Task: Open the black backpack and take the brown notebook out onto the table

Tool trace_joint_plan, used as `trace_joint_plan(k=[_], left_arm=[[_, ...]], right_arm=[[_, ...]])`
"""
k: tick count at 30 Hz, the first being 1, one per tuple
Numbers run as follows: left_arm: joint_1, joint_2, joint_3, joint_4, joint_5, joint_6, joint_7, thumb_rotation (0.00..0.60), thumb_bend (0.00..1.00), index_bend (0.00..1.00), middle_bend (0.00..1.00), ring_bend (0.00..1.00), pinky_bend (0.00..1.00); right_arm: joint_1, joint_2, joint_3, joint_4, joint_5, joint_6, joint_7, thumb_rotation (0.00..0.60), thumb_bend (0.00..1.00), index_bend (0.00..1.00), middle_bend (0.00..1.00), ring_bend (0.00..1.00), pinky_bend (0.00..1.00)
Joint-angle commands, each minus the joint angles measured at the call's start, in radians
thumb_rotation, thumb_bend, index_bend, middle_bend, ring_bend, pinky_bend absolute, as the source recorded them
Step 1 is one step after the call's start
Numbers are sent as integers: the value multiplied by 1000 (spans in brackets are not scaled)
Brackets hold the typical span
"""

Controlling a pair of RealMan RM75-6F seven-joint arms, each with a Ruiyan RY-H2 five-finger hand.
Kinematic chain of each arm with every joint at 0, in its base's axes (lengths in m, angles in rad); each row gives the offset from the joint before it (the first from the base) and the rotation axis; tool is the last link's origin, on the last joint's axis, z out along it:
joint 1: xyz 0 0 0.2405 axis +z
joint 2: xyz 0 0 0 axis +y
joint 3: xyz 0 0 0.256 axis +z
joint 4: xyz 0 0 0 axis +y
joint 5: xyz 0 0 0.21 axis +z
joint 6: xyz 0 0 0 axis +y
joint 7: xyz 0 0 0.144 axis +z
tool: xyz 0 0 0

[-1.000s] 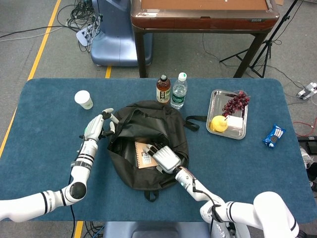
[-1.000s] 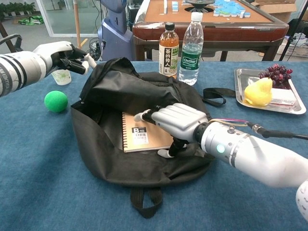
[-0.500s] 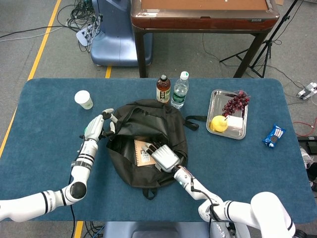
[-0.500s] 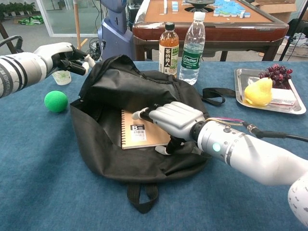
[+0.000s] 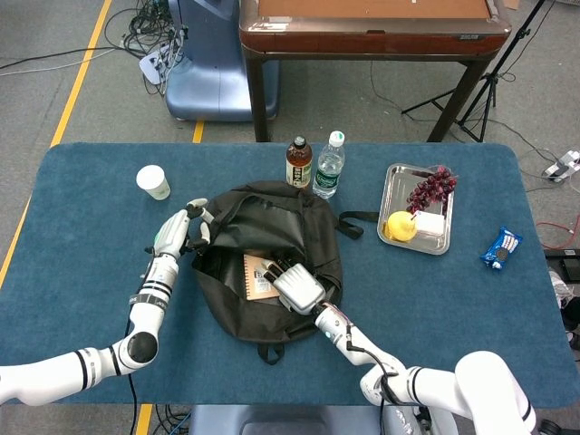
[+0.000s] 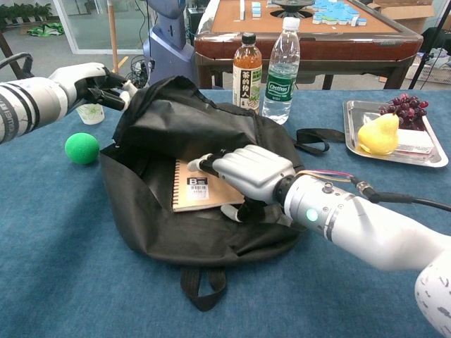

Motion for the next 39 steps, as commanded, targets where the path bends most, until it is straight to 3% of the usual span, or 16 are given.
trace_joint_plan(k=[1,9,19,27,32,39], left_arm=[[0,0,0,1,0,0,-1,600,624,472,142,140,102],[0,-2,0,4,2,-4,-5,600,623,471,142,139,102],[2,2,-4,3,0,-4,-11,600,623,470,142,139,103],[-2,3,-7,7,-6,-9,-10,600,623,468,142,140,107],[0,8,-8,4,-5,-9,-13,600,623,468,142,139,107],[13,25,1,-17,4,-8,-18,600,623,468,142,139,107]], right_arm=[[-1,-1,0,3,-5,6,3,600,550,112,107,18,69],[-5,-14,5,15,-19,30,6,600,560,155,149,42,69],[-17,-38,18,40,-63,118,27,600,605,526,307,162,131],[-35,-31,17,21,-101,187,36,600,665,713,459,296,260],[-56,30,7,-74,-129,224,44,600,688,795,551,384,323],[-100,184,-13,-304,-181,289,55,600,694,833,638,483,421]])
